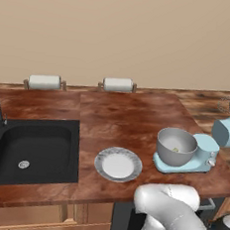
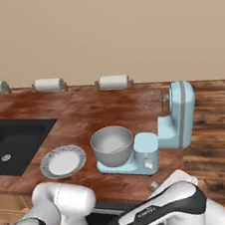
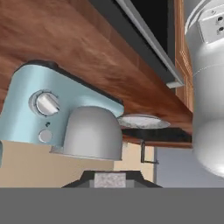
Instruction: Add butter and sugar cubes to the stand mixer bowl and then turn on the stand mixer to begin making frosting.
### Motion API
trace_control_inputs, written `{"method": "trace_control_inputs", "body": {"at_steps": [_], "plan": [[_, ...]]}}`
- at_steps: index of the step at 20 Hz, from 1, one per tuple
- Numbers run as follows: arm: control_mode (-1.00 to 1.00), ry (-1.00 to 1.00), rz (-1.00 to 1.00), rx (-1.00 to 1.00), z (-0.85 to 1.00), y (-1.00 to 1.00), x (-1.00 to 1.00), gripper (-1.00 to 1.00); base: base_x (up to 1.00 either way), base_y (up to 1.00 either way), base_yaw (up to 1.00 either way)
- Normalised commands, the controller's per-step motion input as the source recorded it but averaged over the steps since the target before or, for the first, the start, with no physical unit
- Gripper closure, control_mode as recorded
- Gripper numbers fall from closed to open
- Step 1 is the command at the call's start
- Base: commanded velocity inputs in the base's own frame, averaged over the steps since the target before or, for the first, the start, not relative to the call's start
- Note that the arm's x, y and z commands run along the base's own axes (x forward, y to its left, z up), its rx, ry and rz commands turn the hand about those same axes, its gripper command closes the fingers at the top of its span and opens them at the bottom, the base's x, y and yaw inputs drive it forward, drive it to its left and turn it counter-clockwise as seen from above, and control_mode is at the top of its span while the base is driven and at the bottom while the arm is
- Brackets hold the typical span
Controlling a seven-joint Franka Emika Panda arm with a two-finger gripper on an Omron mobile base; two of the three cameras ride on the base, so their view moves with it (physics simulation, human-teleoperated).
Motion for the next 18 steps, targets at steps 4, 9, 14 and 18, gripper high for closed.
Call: {"method": "trace_control_inputs", "body": {"at_steps": [4, 9, 14, 18], "plan": [[-1.00, 0.00, -0.03, -0.19, 0.87, 0.77, -0.06, 1.00, 0.00, 0.00, 0.00], [-1.00, 0.00, 0.00, -0.25, 0.84, 0.75, 0.00, 1.00, 0.00, 0.00, 0.00], [-1.00, 0.07, 0.00, -0.24, 0.52, 0.69, 0.28, 1.00, 0.00, 0.00, 0.00], [-1.00, 0.19, 0.00, -0.22, 0.16, 0.62, 0.54, 1.00, 0.00, 0.00, 0.00]]}}
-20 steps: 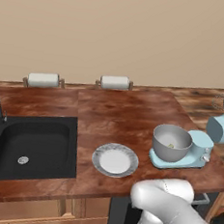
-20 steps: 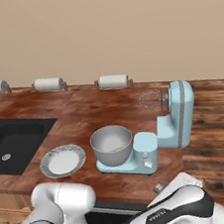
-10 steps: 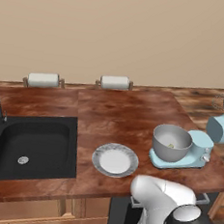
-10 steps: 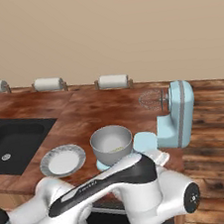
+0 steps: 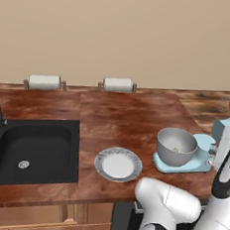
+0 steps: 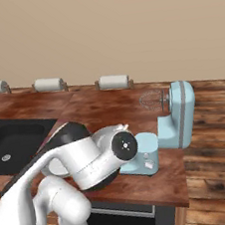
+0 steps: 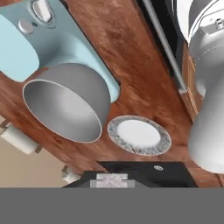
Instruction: Add butter and sugar cubes to the stand mixer bowl and then turn on the stand mixer to begin making frosting.
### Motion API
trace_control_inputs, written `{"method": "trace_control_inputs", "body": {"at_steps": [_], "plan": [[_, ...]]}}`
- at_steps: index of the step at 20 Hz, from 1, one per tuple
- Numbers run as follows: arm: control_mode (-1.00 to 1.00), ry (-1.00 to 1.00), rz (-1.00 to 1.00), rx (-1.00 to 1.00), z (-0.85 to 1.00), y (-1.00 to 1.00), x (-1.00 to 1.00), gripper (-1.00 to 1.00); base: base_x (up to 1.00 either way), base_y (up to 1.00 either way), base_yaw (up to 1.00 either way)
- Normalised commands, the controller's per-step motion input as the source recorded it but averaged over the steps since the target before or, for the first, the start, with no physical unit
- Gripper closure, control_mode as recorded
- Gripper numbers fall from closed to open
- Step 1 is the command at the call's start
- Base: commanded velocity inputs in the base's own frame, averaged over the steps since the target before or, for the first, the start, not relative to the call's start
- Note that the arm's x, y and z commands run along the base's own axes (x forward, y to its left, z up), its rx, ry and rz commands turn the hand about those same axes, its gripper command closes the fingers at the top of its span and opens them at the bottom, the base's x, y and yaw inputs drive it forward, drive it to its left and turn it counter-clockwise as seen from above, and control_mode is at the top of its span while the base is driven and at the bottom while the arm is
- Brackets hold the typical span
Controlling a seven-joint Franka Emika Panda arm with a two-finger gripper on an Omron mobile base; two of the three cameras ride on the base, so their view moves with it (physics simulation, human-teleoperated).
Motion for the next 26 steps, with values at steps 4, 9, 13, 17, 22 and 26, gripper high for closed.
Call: {"method": "trace_control_inputs", "body": {"at_steps": [4, 9, 13, 17, 22, 26], "plan": [[-1.00, 0.22, -0.01, -0.17, -0.10, 0.51, 0.57, 1.00, 0.00, 0.00, 0.00], [-1.00, 0.04, -0.08, -0.08, -0.26, 0.20, 0.43, 1.00, 0.00, 0.00, 0.00], [-1.00, 0.20, -0.05, -0.07, -0.20, 0.07, 0.77, 1.00, 0.00, 0.00, 0.00], [-1.00, 0.25, -0.01, -0.02, -0.07, 0.00, 0.70, 1.00, 0.00, 0.00, 0.00], [-1.00, 0.32, 0.00, -0.03, 0.00, -0.02, 0.61, 1.00, 0.00, 0.00, 0.00], [-1.00, 0.34, 0.00, -0.01, -0.14, -0.10, 0.50, 1.00, 0.00, 0.00, 0.00]]}}
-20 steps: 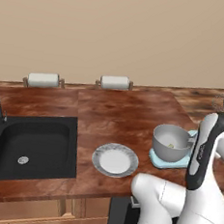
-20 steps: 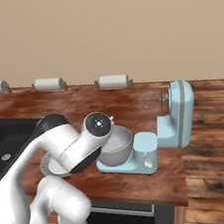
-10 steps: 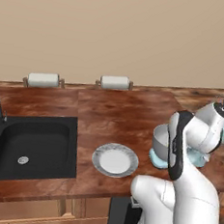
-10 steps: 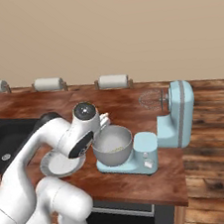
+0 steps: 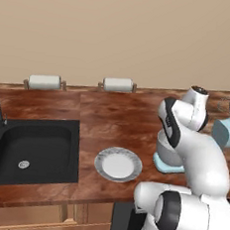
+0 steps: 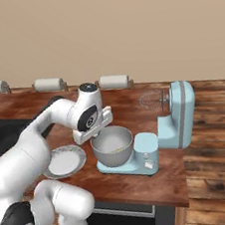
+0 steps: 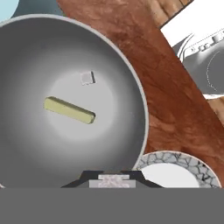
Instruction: Add butter and sugar cubes to the stand mixer bowl and then turn on the stand mixer to begin making frosting.
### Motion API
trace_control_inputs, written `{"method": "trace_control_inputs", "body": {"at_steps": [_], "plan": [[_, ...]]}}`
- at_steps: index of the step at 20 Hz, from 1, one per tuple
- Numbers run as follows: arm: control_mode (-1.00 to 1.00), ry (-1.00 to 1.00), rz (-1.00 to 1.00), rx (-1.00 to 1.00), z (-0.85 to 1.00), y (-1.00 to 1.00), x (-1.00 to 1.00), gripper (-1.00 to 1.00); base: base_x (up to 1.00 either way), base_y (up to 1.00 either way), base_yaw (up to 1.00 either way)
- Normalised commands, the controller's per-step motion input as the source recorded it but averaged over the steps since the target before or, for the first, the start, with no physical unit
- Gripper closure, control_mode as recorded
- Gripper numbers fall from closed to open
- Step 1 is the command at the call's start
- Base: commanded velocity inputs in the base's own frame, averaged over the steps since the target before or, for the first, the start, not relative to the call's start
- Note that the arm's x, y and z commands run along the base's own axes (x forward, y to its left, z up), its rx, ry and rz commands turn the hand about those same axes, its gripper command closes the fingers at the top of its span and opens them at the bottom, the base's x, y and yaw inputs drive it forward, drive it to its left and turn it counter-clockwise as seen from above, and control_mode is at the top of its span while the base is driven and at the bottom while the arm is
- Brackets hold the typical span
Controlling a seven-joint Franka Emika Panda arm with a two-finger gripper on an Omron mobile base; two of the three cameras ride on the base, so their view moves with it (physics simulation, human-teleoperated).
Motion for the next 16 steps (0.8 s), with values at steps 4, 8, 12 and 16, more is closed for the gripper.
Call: {"method": "trace_control_inputs", "body": {"at_steps": [4, 8, 12, 16], "plan": [[-1.00, 0.14, -0.07, 0.00, -0.44, -0.12, 0.11, 1.00, 0.00, 0.00, 0.00], [-1.00, 0.04, -0.11, 0.00, -0.48, -0.18, 0.06, 1.00, 0.00, 0.00, 0.00], [-1.00, 0.04, -0.09, 0.00, -0.48, -0.18, 0.15, 1.00, 0.00, 0.00, 0.00], [-1.00, 0.07, -0.07, 0.00, -0.40, -0.07, 0.33, 1.00, 0.00, 0.00, 0.00]]}}
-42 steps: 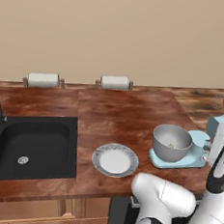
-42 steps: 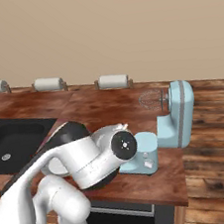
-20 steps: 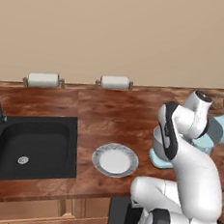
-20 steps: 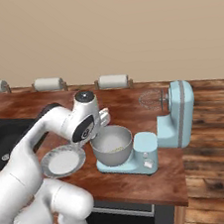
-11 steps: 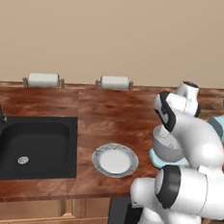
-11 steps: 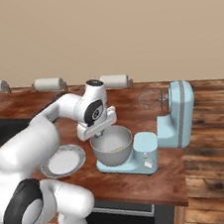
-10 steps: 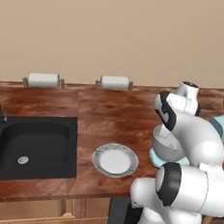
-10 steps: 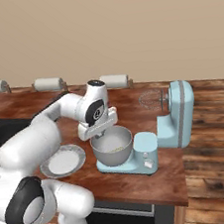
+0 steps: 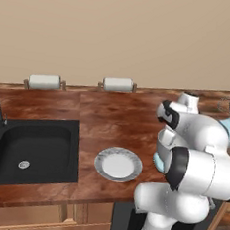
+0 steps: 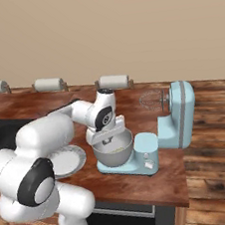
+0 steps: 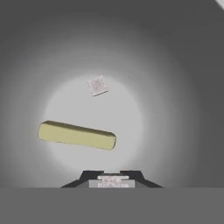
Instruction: Add butter and sugar cubes to the stand mixer bowl and then turn on the stand mixer to begin making frosting.
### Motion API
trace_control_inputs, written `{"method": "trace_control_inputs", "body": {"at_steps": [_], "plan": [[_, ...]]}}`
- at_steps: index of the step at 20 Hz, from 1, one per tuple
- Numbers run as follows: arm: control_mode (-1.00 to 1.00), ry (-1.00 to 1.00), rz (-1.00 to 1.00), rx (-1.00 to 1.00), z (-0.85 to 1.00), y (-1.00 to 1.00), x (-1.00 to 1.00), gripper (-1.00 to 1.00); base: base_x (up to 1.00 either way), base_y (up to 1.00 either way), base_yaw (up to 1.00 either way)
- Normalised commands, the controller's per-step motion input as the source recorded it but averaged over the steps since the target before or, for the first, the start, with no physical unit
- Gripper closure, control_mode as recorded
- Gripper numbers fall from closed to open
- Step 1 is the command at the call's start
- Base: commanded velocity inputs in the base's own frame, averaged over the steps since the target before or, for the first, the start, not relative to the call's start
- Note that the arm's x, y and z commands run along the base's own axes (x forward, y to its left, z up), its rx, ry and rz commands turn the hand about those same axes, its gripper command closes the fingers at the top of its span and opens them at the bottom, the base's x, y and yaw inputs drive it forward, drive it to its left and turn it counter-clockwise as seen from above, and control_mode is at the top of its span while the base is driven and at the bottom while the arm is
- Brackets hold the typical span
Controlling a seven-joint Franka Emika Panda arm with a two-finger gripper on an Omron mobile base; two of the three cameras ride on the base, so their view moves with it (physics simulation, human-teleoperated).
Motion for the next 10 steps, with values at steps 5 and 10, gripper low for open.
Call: {"method": "trace_control_inputs", "body": {"at_steps": [5, 10], "plan": [[-1.00, 0.09, -0.03, 0.00, -0.26, -0.05, 0.29, 1.00, 0.00, 0.00, 0.00], [-1.00, 0.08, 0.00, 0.01, -0.11, -0.10, 0.23, 1.00, 0.00, 0.00, 0.00]]}}
